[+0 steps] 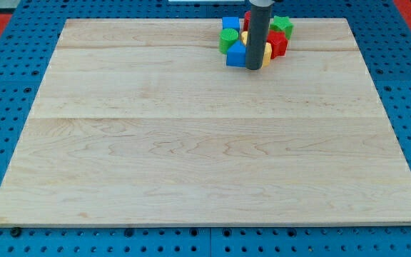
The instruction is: Move your arm to the top right
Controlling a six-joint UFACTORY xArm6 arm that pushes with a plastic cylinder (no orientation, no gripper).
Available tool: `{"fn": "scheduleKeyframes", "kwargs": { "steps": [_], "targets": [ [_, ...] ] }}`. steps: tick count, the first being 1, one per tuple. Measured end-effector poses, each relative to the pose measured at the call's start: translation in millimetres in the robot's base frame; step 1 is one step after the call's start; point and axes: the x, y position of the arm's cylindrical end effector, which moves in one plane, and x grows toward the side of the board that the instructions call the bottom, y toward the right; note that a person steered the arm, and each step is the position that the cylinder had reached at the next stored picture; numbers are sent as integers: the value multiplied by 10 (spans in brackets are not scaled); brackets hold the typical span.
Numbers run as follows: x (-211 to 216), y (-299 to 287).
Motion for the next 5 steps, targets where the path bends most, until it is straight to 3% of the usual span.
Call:
{"fn": "scheduleKeyframes", "kwargs": {
  "steps": [3,4,5],
  "targets": [
    [-101,0],
    [247,76],
    [234,933]
  ]
}}
